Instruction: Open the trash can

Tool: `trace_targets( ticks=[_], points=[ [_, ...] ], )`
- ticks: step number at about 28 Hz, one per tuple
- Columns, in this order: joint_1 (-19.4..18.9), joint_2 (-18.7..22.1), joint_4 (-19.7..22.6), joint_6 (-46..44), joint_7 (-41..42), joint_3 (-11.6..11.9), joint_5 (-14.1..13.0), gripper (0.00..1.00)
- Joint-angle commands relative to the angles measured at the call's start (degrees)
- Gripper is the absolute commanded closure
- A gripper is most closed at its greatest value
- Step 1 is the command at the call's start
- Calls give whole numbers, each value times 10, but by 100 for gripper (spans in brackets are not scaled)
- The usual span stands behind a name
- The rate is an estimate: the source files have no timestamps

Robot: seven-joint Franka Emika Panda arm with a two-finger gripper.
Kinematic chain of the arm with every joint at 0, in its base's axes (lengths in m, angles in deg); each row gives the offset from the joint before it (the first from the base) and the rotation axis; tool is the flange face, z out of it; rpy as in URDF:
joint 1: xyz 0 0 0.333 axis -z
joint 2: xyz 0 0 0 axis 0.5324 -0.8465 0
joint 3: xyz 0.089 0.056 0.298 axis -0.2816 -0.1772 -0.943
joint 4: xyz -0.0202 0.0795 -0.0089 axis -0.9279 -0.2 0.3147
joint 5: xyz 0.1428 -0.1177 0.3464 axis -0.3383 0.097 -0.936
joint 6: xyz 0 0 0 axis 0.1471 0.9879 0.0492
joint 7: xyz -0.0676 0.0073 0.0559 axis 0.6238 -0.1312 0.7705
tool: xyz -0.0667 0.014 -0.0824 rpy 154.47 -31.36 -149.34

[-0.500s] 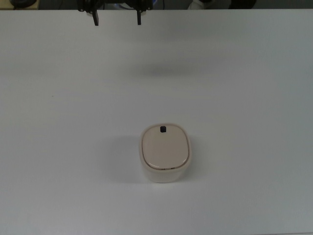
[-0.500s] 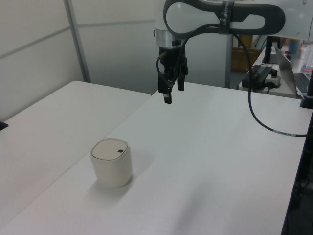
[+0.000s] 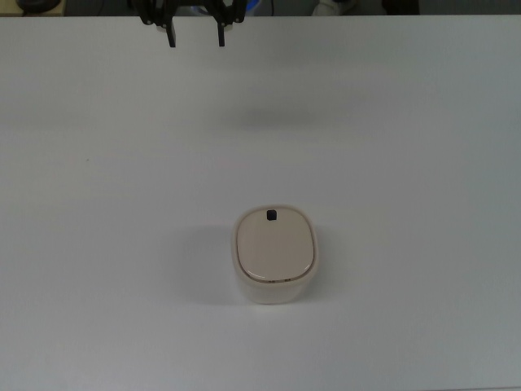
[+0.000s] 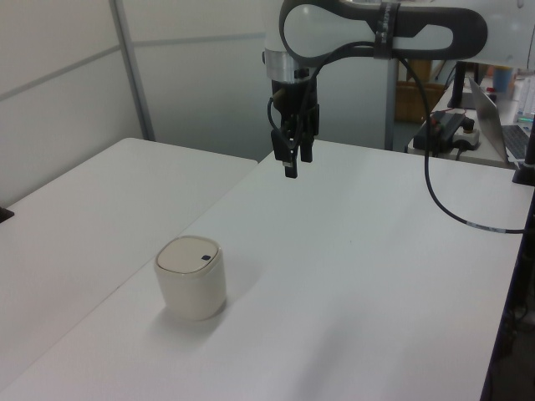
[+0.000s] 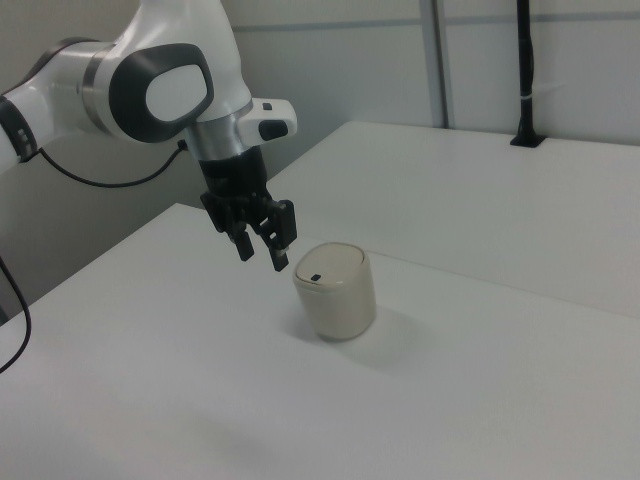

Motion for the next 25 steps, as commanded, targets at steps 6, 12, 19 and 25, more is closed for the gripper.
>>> trace_targets(
  ticks=[6,12,19,25],
  points=[
    [-1,2,5,9,1,-1,-5,100],
    [-1,2,5,11,2,-1,-7,100],
    [-1,1,5,12,2,-1,-11,100],
    [-5,-10,5,34,32,-3,-11,100]
  ],
)
